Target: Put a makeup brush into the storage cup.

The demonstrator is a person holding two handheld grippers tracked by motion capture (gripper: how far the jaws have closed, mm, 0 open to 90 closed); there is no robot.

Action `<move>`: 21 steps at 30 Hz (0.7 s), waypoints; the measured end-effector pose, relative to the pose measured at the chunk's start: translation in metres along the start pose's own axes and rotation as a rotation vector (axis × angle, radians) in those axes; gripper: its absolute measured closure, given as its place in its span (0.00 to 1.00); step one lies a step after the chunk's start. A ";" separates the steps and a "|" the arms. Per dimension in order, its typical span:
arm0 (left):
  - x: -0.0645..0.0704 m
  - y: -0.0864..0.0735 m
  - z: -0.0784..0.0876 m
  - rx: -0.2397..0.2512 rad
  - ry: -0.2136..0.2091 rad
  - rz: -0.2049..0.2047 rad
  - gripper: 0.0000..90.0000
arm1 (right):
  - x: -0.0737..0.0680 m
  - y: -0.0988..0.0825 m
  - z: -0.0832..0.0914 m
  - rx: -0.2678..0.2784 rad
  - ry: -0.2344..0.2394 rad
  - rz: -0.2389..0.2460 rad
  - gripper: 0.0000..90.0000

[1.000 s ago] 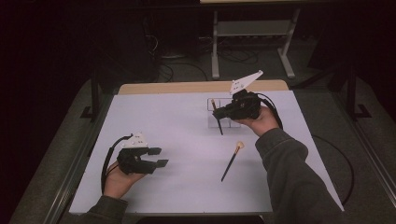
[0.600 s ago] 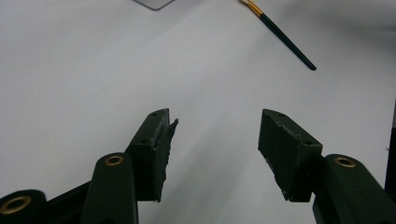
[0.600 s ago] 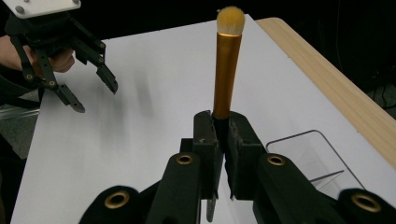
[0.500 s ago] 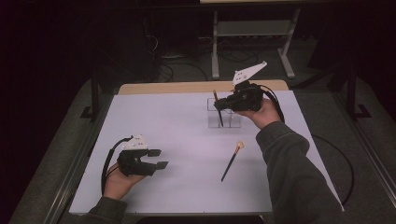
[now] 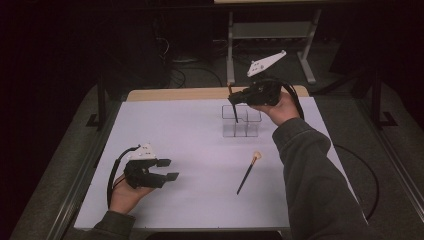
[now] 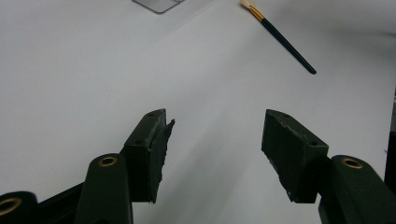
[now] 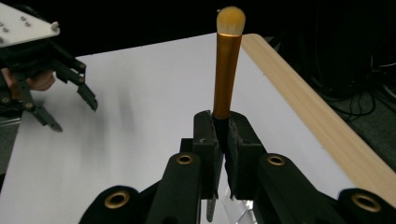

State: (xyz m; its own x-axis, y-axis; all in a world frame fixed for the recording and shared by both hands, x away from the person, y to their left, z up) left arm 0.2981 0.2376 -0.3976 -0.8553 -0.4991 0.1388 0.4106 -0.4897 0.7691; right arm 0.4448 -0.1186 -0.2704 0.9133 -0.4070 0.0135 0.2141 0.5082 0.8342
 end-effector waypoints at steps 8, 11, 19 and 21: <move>0.000 0.000 0.001 -0.002 -0.004 0.009 0.43 | 0.016 0.010 -0.006 0.009 -0.033 -0.006 0.92; -0.001 0.000 0.002 0.006 -0.003 0.005 0.43 | 0.021 0.011 -0.010 0.013 -0.041 -0.022 0.92; -0.001 0.000 0.002 0.013 -0.009 0.007 0.42 | 0.031 0.008 -0.020 0.014 -0.060 -0.052 0.92; -0.001 0.000 0.001 0.009 -0.012 0.001 0.41 | 0.033 0.006 -0.023 0.012 -0.068 -0.066 0.92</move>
State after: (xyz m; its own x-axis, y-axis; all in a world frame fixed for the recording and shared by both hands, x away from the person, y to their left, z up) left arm 0.2985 0.2389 -0.3967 -0.8587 -0.4911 0.1465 0.4083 -0.4830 0.7746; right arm 0.4842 -0.1111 -0.2774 0.8716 -0.4902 -0.0046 0.2684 0.4695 0.8412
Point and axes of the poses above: each handheld gripper's, and its own axes: z roughly backward along the jaws, y roughly out of its top, x roughly to its right, the point moved 1 cm from there along -z, roughly forward along the jaws, and after that the axes turned 4 degrees about -y, right-handed, at the moved point
